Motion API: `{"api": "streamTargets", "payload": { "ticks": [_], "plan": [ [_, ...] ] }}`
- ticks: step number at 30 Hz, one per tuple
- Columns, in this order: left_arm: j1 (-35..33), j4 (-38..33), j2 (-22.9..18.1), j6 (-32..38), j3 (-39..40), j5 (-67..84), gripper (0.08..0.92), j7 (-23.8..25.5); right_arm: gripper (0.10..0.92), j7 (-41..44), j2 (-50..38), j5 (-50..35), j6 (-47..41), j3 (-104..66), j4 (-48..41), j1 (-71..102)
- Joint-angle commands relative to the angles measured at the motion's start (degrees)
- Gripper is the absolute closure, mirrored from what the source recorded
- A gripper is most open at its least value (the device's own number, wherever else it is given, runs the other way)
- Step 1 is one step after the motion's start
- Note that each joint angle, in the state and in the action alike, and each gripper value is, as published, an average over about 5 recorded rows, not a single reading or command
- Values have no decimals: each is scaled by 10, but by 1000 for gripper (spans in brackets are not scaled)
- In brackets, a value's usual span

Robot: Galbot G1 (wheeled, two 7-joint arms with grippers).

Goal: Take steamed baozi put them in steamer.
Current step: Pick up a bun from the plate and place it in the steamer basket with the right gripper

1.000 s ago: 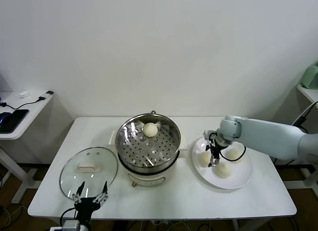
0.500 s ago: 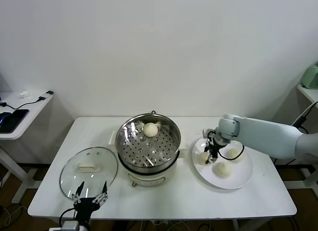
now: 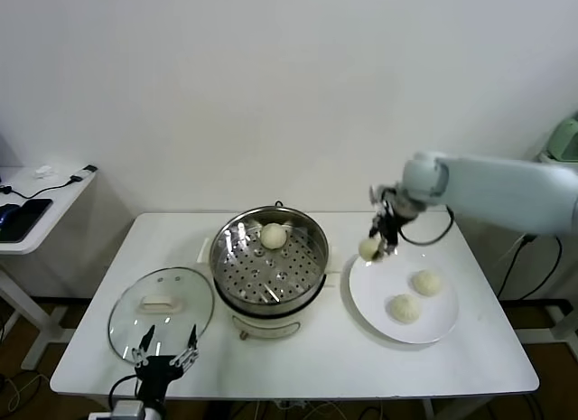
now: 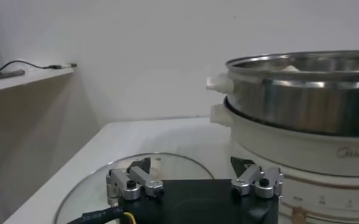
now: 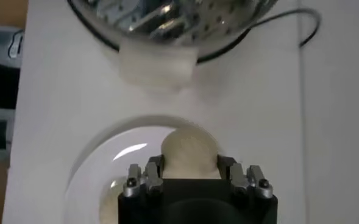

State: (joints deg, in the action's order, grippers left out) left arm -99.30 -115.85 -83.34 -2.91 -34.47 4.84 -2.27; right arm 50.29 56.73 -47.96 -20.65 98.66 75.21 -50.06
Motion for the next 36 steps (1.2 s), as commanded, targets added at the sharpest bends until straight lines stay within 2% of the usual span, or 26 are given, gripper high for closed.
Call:
{"api": "streamTargets", "payload": {
  "ticks": [1, 8, 17, 36],
  "plan": [
    [-1, -11, -1, 4, 7, -9, 177, 2, 431, -40, 164, -204, -55, -16, 73, -143],
    [-3, -12, -1, 7, 7, -10, 177, 0, 431, -110, 264, -213, -96, -14, 50, -57],
    [-5, -10, 0, 7, 7, -10, 177, 0, 431, -144, 339, -171, -113, -25, -72, 58],
    [1, -8, 5, 3, 11, -11, 177, -1, 431, -163, 372, -123, -108, -34, -164, 146]
  ]
}}
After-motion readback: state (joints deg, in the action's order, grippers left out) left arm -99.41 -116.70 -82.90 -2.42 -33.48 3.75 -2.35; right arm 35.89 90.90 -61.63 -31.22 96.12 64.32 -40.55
